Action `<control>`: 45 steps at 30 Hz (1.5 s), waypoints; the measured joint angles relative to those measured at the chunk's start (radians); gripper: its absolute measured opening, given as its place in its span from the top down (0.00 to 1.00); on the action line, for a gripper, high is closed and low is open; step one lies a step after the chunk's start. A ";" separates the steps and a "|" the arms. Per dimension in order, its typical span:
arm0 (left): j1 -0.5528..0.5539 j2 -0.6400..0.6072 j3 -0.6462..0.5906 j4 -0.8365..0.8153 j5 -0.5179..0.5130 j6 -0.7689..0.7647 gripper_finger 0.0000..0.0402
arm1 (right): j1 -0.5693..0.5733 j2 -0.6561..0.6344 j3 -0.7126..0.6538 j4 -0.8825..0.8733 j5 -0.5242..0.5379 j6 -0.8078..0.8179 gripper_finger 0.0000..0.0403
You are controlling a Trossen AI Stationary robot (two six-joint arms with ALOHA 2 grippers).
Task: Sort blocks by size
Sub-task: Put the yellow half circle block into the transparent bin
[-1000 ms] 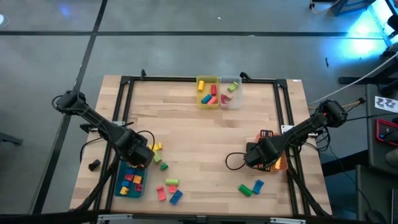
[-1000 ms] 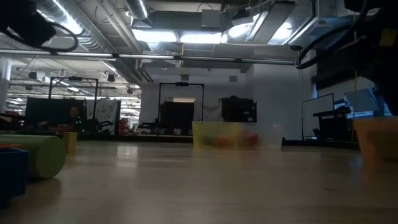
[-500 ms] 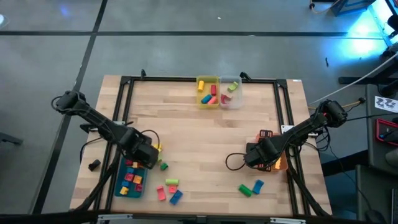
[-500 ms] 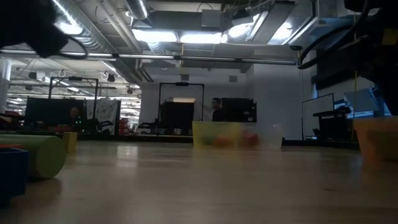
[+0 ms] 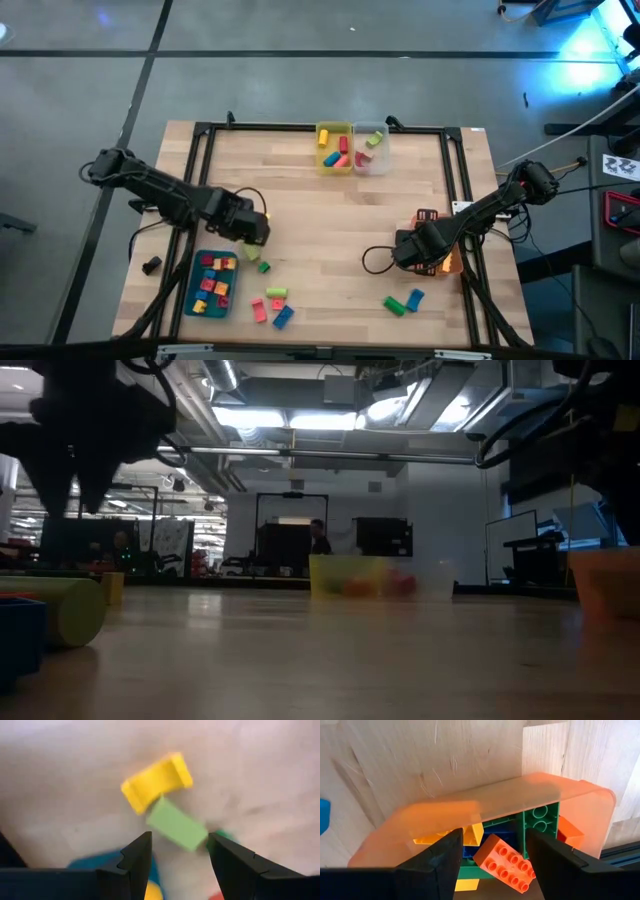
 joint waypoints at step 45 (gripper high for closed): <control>0.043 0.010 -0.296 0.261 0.000 -0.146 0.75 | 0.000 -0.006 0.000 -0.176 0.033 -0.016 0.46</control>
